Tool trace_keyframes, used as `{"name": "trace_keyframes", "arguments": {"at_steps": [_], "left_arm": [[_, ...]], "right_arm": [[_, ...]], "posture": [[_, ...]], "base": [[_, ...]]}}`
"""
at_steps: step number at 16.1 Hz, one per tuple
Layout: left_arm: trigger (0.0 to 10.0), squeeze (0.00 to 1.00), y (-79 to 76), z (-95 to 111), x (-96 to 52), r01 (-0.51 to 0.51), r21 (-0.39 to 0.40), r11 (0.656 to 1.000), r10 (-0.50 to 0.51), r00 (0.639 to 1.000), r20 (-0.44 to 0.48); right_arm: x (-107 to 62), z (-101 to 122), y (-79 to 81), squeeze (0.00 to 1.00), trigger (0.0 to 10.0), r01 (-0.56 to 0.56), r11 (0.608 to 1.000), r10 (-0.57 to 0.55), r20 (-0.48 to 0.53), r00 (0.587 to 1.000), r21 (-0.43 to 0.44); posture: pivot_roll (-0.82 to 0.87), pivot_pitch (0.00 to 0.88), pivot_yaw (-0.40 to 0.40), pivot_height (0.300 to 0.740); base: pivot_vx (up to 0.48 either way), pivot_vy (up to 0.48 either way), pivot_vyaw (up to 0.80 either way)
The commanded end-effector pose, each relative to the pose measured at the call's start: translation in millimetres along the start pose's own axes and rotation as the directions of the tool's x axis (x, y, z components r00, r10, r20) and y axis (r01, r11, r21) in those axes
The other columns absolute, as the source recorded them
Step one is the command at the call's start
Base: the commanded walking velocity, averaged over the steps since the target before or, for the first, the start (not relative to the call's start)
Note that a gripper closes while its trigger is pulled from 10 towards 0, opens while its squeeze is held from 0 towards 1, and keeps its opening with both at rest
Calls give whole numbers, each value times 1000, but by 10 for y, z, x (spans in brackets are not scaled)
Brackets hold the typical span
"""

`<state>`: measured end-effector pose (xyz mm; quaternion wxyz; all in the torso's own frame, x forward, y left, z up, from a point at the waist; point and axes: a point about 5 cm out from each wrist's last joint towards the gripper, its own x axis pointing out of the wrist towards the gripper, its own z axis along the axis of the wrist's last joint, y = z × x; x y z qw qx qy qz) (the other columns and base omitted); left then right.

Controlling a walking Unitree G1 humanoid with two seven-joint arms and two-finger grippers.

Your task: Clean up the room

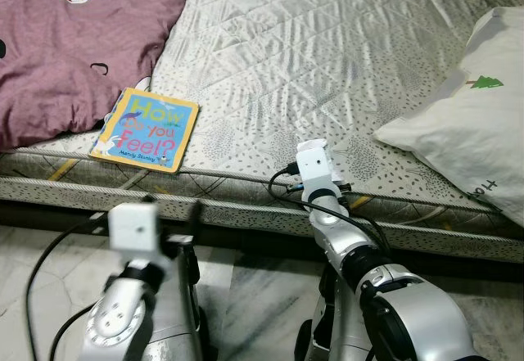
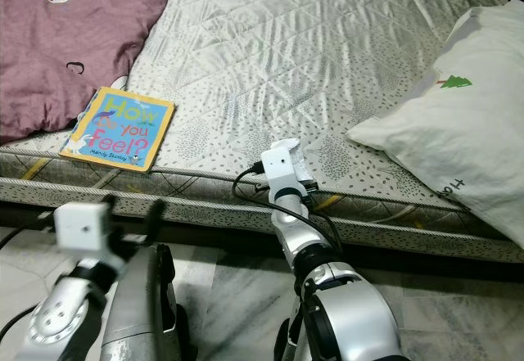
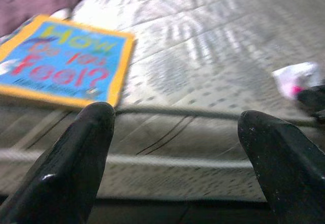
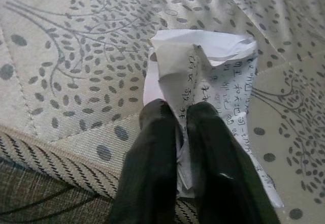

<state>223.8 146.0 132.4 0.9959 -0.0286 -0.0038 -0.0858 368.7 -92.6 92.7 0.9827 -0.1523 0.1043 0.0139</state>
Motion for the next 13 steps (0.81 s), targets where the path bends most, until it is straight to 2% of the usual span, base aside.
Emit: {"name": "trace_keyframes", "arguments": {"at_steps": [1,3,5,6,7,9,11,12,13], "left_arm": [[10000,0,-1,-74,14,5,4,1000,-5,1000,-26],[10000,0,15,-92,50,6,6,1000,-6,1000,-24],[10000,0,25,-108,149,18,16,1000,-18,1000,-4],[10000,0,15,-87,183,43,90,995,-45,999,30],[10000,0,11,-84,191,49,110,993,-54,998,39],[10000,0,-5,-120,287,44,90,995,-48,998,48],[10000,0,-22,-124,355,58,90,994,-64,996,65],[10000,0,-7,-128,412,52,78,996,-58,995,76],[10000,0,27,-120,447,28,70,997,-34,995,89]], "right_arm": [[3,-66,-67,0,0,8,1000,-7,-33,999,18],[4,-108,-143,0,0,21,999,-19,-39,999,28],[5,-143,-255,0,0,40,996,-37,-33,999,79],[9,-100,-281,0,0,24,994,-25,9,1000,103],[10,-89,-283,0,0,18,994,-20,20,1000,107],[3,-59,-321,0,0,3,993,-11,66,998,120],[-11,-32,-344,0,0,-12,985,-7,108,994,174],[-34,16,-355,0,0,-40,968,0,161,987,248],[-68,48,-357,0,0,-62,961,5,208,978,269]], "posture": [[187,154,-60,526],[173,127,-62,526],[154,77,-63,526],[142,61,-60,526],[138,56,-60,526],[106,15,-47,526],[78,0,-32,526],[54,0,-18,526],[40,0,-10,526]], "base": [[0,0,0],[0,0,0],[0,0,0],[0,0,0],[0,0,0],[0,0,0],[0,0,0],[0,0,0],[0,0,0]]}}
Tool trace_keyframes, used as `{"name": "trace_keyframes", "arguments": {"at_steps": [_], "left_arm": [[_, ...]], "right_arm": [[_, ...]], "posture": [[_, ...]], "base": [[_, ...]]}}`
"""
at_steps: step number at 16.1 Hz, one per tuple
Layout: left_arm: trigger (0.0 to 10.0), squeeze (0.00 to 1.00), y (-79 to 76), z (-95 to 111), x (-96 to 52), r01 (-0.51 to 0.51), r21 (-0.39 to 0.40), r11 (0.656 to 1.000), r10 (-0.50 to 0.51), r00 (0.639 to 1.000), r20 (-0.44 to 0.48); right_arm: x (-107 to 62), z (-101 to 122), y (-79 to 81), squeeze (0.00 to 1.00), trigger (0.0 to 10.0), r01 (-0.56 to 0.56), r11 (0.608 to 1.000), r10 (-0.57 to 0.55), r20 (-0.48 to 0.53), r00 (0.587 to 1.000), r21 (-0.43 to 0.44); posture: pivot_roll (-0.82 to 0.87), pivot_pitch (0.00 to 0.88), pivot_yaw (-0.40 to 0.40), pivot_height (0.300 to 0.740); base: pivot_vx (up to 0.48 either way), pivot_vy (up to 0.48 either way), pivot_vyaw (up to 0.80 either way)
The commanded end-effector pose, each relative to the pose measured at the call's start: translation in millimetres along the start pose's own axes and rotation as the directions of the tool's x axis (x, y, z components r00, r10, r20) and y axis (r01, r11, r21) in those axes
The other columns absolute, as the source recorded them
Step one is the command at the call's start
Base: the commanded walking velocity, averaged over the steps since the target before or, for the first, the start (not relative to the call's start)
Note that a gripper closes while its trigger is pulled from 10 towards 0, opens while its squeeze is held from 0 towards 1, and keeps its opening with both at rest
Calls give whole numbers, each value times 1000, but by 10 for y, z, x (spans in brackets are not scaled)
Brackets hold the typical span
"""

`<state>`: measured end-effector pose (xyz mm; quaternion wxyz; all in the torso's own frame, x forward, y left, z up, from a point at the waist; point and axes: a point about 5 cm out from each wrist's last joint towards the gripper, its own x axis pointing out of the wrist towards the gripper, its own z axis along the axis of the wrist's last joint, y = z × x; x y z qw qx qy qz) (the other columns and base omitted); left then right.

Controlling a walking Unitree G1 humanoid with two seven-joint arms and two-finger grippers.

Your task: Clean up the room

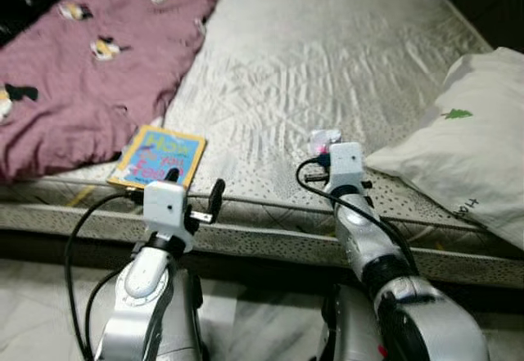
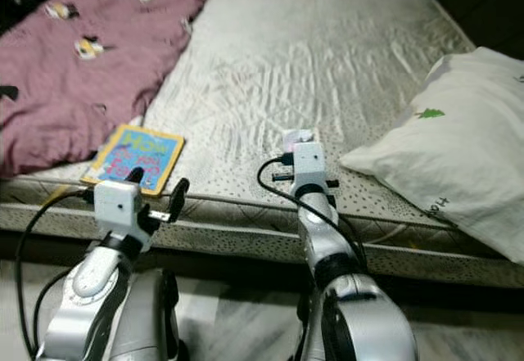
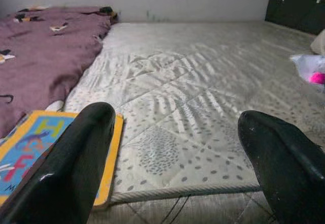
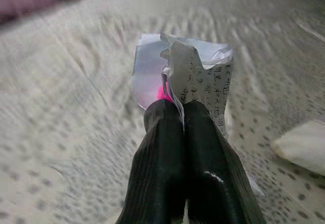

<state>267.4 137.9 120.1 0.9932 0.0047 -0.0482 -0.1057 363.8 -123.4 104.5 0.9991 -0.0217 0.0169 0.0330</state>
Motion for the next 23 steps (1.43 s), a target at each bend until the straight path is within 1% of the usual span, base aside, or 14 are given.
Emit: {"name": "trace_keyframes", "arguments": {"at_steps": [1,2,4,5,6,7,8,9,11,15,17,19,20,23], "left_arm": [[10000,0,71,26,39,-40,-2,999,40,999,30],[10000,0,90,34,51,-52,-3,999,52,998,38],[10000,0,143,22,90,-74,-10,997,74,996,51],[10000,0,149,17,100,-74,-10,997,75,996,56],[10000,0,154,15,105,-73,-13,997,73,996,56],[10000,0,150,-2,109,-68,-17,998,69,996,54],[10000,0,145,-16,112,-66,-16,998,67,996,52],[10000,0,132,-2,124,-64,-17,998,65,996,59],[10000,0,125,-10,113,-64,-18,998,65,996,64],[10000,0,122,-35,88,-65,-25,998,66,996,60],[10000,0,149,-52,117,-85,-42,996,87,995,55],[10000,0,144,-52,126,-81,-41,996,84,995,54],[10000,0,126,-54,136,-72,-45,996,74,996,50],[10000,0,136,-47,142,-70,-43,997,73,996,52]], "right_arm": [[-55,87,-24,0,0,-8,998,4,75,997,59],[-101,104,-28,0,0,-12,997,4,96,995,75],[-263,145,-56,0,0,-7,991,-12,144,989,131],[-362,179,-67,0,1098,-32,985,3,169,986,171],[-403,208,-79,0,7725,-35,985,3,184,983,171],[-433,249,-90,0,10000,-55,982,15,211,977,182],[-445,278,-106,0,10000,-63,980,19,224,974,191],[-422,373,-128,0,10000,-77,977,27,242,970,198],[-426,484,-107,0,10000,-104,976,53,257,965,193],[-407,641,-49,0,10000,-133,967,69,280,958,217],[-429,671,-27,0,10000,-144,966,81,278,957,216],[-434,659,-42,0,10000,-136,964,72,269,960,227],[-445,637,-53,0,10000,-126,965,63,260,963,231],[-459,620,-54,0,10000,-117,966,59,248,967,228]], "posture": [[25,0,-1,526],[16,0,4,526],[-8,0,16,526],[-14,0,21,526],[-18,0,24,526],[-21,0,26,526],[-22,0,28,526],[-18,0,24,540],[-11,0,25,565],[-14,0,16,615],[-27,0,19,645],[-27,0,19,660],[-29,0,23,680],[-31,0,28,710]], "base": [[0,0,0],[0,0,0],[0,0,0],[0,0,0],[0,0,0],[0,0,0],[0,0,0],[0,0,0],[0,0,0],[0,0,0],[0,0,0],[0,0,0],[0,0,0],[0,0,0]]}}
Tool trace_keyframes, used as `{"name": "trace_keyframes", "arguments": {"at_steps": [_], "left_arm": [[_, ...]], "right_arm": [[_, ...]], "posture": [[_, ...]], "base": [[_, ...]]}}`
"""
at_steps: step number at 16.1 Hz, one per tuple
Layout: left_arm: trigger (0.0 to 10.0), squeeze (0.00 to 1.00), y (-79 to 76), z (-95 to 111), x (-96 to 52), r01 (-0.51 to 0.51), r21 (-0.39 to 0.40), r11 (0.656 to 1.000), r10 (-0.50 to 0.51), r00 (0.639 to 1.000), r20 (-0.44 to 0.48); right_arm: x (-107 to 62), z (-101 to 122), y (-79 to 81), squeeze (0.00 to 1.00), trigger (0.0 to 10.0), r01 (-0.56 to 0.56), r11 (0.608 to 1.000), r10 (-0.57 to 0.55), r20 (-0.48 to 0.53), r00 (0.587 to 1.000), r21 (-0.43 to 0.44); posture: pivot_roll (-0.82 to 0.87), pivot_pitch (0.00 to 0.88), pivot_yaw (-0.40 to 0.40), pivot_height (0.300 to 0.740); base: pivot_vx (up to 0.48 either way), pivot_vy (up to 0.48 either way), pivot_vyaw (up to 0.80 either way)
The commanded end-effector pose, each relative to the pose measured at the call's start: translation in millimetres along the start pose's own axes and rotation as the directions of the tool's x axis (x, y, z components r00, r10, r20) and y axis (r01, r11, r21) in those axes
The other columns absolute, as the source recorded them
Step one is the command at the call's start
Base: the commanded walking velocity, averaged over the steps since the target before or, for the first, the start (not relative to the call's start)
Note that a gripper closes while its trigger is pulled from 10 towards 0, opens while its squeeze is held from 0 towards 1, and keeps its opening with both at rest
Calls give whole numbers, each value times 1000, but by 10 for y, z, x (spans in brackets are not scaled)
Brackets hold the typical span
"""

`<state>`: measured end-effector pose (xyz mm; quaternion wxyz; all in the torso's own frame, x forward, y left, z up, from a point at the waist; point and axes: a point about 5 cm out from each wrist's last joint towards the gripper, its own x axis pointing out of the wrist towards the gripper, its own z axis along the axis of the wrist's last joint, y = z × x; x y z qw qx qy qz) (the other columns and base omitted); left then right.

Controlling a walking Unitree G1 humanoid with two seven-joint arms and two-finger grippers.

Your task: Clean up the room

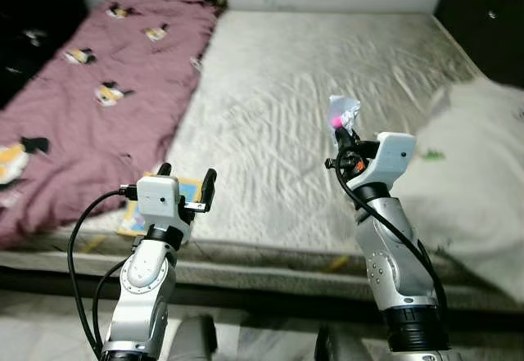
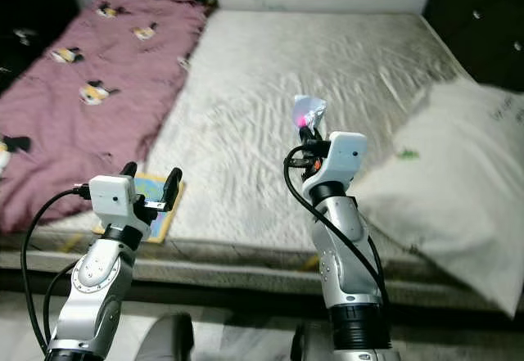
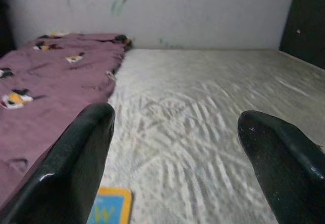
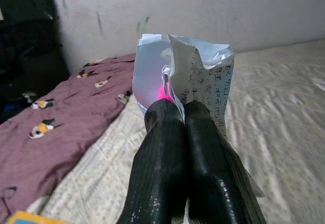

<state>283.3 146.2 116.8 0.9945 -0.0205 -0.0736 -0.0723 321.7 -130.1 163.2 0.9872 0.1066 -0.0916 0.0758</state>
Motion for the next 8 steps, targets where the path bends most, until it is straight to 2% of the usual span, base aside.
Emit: {"name": "trace_keyframes", "arguments": {"at_steps": [1,3,8], "left_arm": [[10000,0,30,0,11,-3,3,1000,3,1000,-3],[10000,0,33,-6,9,-1,5,1000,2,1000,-6],[10000,0,7,-10,28,13,2,1000,-13,1000,-10]], "right_arm": [[-5,40,19,0,10000,-1,1000,1,9,1000,-1],[-5,42,16,0,10000,2,1000,-2,7,1000,-3],[-12,17,-18,0,10000,24,1000,-24,-4,1000,-19]], "posture": [[-31,0,28,720],[-31,0,30,740],[-29,0,33,740]], "base": [[0,0,0],[0,0,0],[0,0,0]]}}
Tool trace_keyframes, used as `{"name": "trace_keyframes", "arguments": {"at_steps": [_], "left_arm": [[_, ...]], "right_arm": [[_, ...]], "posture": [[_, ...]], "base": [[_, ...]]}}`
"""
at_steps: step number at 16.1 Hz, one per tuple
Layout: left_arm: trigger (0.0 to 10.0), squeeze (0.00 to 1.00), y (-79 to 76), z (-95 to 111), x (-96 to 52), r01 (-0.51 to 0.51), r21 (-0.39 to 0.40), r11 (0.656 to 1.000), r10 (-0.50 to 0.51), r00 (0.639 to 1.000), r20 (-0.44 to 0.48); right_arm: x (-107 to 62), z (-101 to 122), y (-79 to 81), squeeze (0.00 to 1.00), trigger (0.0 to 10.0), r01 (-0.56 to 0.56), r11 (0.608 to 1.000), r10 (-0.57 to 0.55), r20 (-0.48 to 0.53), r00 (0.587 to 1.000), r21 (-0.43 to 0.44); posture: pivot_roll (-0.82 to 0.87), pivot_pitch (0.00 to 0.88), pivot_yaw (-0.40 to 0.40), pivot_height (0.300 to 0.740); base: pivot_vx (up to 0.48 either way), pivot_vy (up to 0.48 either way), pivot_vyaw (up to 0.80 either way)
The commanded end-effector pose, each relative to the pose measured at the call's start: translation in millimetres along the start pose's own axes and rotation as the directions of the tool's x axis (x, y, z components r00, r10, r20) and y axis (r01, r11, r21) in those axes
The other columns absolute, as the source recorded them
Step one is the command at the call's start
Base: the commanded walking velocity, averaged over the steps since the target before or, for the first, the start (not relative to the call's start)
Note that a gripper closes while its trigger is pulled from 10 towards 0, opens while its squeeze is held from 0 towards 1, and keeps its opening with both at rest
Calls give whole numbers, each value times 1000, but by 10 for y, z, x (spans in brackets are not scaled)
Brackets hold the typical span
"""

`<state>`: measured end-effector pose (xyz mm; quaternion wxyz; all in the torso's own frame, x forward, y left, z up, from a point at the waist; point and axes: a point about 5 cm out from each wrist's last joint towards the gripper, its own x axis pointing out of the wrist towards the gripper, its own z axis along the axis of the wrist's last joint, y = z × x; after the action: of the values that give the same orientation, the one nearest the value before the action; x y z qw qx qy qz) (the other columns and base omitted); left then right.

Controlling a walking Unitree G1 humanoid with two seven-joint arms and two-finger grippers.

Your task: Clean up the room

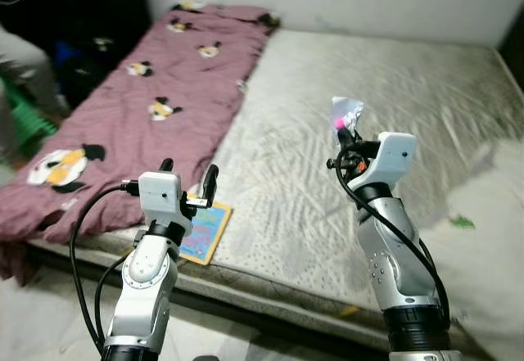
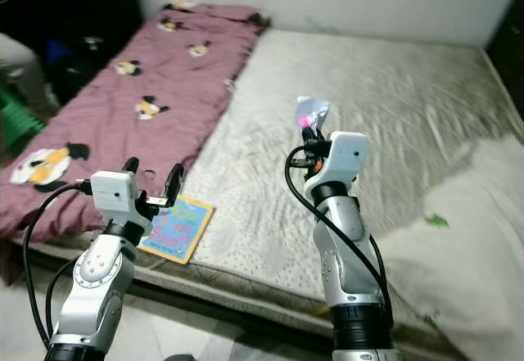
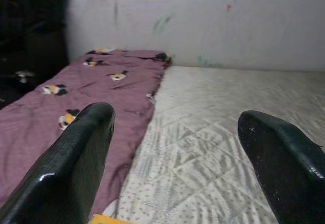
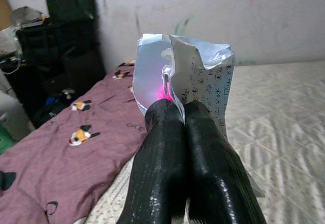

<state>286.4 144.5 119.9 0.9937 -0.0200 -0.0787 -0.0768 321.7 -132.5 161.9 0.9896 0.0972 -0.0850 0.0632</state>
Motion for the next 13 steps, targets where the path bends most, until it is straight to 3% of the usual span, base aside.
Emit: {"name": "trace_keyframes", "arguments": {"at_steps": [1,5,13], "left_arm": [[10000,0,20,-39,-11,3,1,1000,-3,1000,-22],[10000,0,-7,-96,9,-43,1,999,43,997,-61],[10000,0,-70,-135,16,-39,-60,997,35,997,-74]], "right_arm": [[-9,20,5,0,10000,1,1000,-1,6,1000,-1],[-45,-43,-12,0,10000,19,999,-20,-18,1000,-27],[-87,-160,-12,0,10000,67,998,-67,-76,995,-11]], "posture": [[-30,0,34,740],[-40,0,37,740],[-52,0,38,740]], "base": [[0,0,0],[0,0,0],[0,0,0]]}}
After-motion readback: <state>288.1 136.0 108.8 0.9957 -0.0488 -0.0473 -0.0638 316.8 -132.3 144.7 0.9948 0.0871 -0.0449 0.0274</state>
